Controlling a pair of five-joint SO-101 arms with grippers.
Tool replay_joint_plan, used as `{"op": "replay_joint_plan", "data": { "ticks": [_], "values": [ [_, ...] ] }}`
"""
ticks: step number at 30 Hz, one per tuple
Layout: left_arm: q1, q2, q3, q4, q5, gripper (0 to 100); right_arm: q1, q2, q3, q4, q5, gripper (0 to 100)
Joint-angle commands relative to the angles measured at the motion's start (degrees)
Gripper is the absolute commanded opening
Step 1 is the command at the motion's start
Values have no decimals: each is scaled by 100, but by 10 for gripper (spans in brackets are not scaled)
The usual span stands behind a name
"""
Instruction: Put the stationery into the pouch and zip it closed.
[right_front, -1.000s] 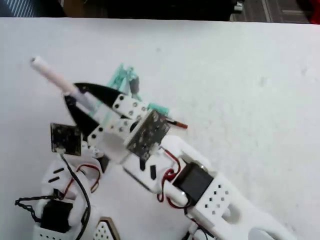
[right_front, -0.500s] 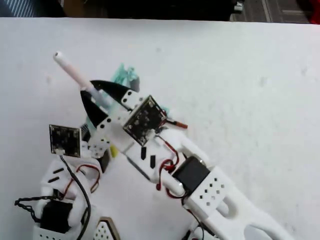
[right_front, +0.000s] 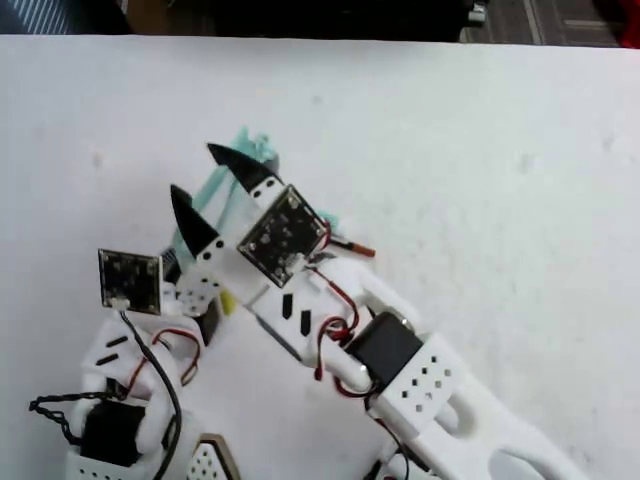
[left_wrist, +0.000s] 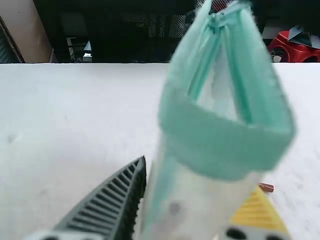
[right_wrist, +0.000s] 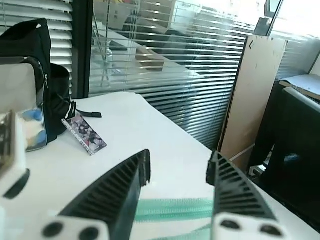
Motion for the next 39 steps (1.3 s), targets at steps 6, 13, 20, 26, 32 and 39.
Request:
{"op": "replay_joint_plan", "data": {
  "ticks": [6,13,20,26,32,39],
  "values": [
    [40,31,-26,-149,-62,241,365,-127,-431,48,9,170],
    [-347,31,-26,-158,-62,238,2105,-259,-695,453,9,169],
    [-505,31,53,-316,-44,238,3134,400,-668,2105,9,169],
    [-505,31,97,-422,-35,238,3284,1376,-668,2941,18,169],
    [-505,31,97,-413,-35,238,3319,2686,-668,3020,18,169],
    [-505,31,97,-404,-35,238,3240,3873,-677,3020,1231,169]
  ]
}}
